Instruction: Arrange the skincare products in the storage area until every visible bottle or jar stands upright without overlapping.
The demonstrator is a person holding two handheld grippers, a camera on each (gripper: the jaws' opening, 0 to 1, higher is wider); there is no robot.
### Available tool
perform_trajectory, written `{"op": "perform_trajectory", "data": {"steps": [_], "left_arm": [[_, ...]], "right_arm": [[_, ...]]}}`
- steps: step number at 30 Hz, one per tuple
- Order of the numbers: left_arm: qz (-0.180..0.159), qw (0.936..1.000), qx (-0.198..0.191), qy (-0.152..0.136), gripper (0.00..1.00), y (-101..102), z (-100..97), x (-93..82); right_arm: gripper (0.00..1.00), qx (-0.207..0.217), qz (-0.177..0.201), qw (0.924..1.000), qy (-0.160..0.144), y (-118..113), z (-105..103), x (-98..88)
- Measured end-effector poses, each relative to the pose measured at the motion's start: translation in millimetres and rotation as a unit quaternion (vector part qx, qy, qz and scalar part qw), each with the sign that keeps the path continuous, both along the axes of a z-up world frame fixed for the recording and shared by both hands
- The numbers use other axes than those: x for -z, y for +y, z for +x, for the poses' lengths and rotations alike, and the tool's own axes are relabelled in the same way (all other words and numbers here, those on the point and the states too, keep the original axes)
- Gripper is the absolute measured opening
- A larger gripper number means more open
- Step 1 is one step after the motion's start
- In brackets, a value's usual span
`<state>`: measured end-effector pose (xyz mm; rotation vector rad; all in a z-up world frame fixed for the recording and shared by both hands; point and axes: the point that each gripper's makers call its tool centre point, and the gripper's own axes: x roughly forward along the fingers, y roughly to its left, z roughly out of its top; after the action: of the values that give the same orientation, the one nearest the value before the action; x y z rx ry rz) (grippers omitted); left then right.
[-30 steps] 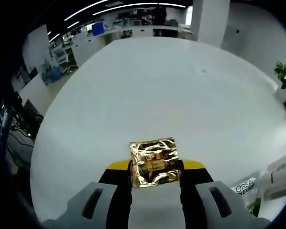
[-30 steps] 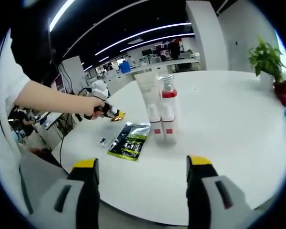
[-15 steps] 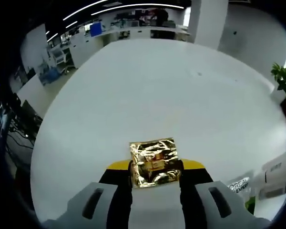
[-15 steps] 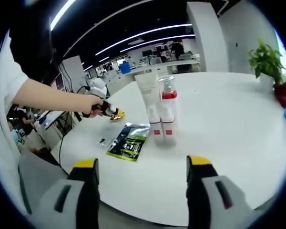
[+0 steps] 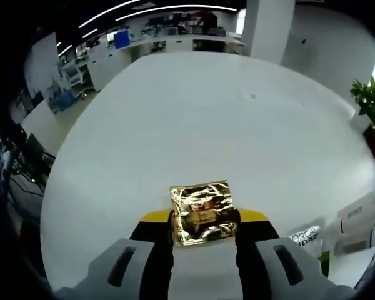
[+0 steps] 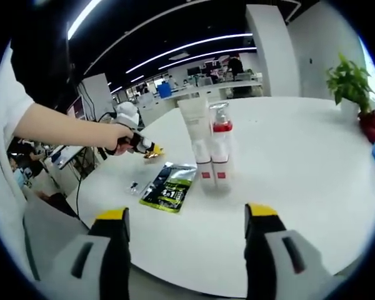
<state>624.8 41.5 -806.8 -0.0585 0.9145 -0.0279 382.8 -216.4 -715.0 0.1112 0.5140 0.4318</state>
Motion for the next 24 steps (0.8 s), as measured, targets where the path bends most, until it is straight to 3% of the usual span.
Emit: {"op": "perform_trajectory", "data": {"steps": [24], "left_arm": [[-0.010, 0.9998, 0.016, 0.010, 0.35, -9, -41.2, 1.2]], "right_arm": [[0.75, 0.002, -0.002, 0.9999, -0.013, -1, 0, -4.2]]}}
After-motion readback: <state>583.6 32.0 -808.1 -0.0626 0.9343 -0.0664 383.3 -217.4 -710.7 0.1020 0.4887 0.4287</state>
